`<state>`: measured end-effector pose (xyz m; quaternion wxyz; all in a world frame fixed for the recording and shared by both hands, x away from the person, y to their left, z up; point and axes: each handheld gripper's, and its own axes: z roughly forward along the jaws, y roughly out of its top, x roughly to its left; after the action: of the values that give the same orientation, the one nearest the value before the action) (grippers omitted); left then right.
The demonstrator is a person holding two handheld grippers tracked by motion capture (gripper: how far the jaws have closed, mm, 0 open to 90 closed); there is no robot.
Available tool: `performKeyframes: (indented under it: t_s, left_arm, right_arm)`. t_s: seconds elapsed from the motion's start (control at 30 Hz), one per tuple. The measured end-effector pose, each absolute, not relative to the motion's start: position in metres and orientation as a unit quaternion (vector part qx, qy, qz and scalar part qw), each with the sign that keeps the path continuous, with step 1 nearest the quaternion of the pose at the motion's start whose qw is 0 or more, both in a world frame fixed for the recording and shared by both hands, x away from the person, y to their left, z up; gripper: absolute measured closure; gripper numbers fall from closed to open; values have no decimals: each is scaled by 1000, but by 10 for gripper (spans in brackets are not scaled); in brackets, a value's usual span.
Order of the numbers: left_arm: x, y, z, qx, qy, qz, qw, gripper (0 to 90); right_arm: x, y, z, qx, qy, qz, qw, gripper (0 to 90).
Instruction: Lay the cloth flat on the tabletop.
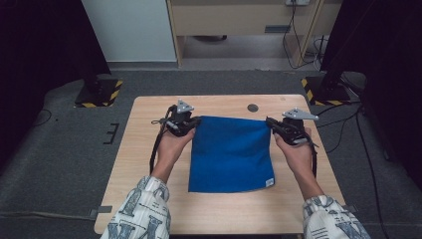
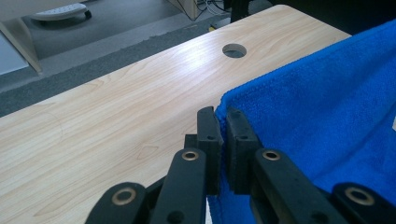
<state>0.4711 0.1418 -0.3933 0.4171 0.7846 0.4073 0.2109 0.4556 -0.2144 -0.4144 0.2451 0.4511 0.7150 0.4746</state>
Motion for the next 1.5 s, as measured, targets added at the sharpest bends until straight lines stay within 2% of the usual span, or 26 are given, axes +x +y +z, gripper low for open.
performKeyframes:
  t_s: [0.63, 1.5]
  left_arm:
    - [509, 147, -432, 792, 425, 197, 392, 858]
    - [543, 143, -465, 791, 451, 185, 370, 862]
  right_arm:
    - [497, -206, -452, 472, 725, 452, 218, 847]
    - [529, -206, -482, 491, 727, 437, 199, 845]
